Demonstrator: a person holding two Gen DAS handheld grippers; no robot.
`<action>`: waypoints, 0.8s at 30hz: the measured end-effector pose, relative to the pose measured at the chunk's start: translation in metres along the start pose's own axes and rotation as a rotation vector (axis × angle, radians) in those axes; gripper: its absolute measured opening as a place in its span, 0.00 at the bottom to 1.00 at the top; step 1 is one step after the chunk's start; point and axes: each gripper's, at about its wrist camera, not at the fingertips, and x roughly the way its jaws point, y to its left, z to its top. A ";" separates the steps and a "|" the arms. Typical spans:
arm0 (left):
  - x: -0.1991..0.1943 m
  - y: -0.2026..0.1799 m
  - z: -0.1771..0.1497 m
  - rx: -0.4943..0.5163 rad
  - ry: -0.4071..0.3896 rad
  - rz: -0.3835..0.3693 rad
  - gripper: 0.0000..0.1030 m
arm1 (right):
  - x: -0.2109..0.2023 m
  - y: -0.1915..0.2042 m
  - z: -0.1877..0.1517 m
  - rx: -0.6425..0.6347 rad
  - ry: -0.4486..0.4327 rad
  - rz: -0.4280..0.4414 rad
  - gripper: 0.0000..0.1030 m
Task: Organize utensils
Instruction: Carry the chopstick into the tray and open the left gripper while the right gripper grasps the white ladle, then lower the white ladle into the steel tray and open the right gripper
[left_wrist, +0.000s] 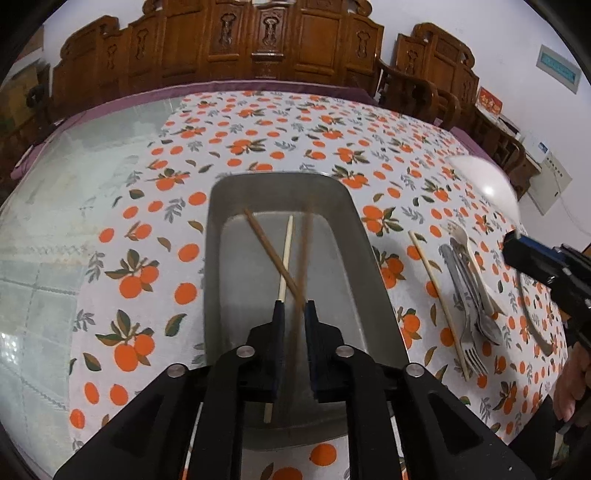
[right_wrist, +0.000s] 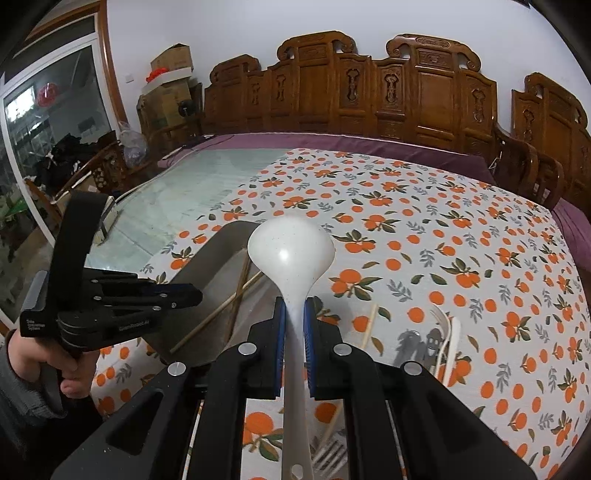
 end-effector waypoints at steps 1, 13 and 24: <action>-0.004 0.001 0.000 0.001 -0.010 0.003 0.15 | 0.001 0.002 0.000 0.001 0.001 0.003 0.11; -0.047 0.020 0.005 0.019 -0.130 0.087 0.30 | 0.034 0.040 0.012 0.001 0.031 0.050 0.11; -0.068 0.044 0.010 -0.041 -0.194 0.107 0.68 | 0.084 0.061 0.027 0.015 0.095 0.074 0.11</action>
